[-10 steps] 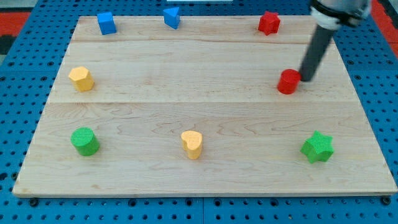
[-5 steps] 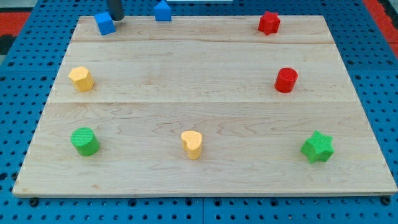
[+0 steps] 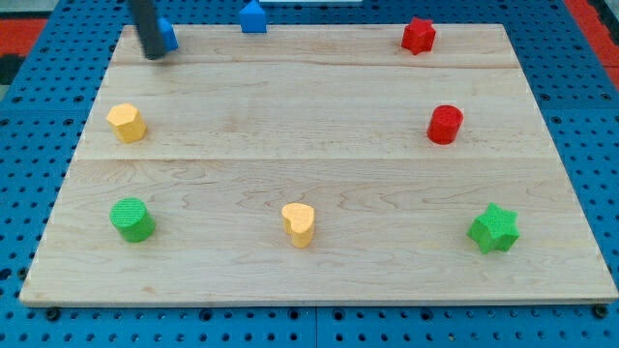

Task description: Move the blue cube slightly to right

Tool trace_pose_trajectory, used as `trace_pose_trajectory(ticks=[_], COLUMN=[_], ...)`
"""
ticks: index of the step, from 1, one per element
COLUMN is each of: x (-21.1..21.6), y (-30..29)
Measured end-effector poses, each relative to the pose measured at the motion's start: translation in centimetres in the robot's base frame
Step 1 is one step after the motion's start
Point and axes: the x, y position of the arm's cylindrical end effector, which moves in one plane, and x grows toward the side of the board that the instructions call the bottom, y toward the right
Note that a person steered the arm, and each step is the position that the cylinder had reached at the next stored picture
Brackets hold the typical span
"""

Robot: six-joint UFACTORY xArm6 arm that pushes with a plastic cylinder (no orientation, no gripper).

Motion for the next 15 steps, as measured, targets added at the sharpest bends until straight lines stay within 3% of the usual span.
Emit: trace_pose_trajectory(ticks=[1, 2, 3, 4, 5, 7, 8, 10, 12, 14, 15], x=[-4.8, -2.4, 2.8, 3.0, 2.0, 1.8, 1.0, -0.6, -4.7, -2.5, -2.5], y=[-4.5, 1.2, 4.4, 9.3, 6.6, 6.8, 3.0, 3.5, -4.8, 3.7, -2.5])
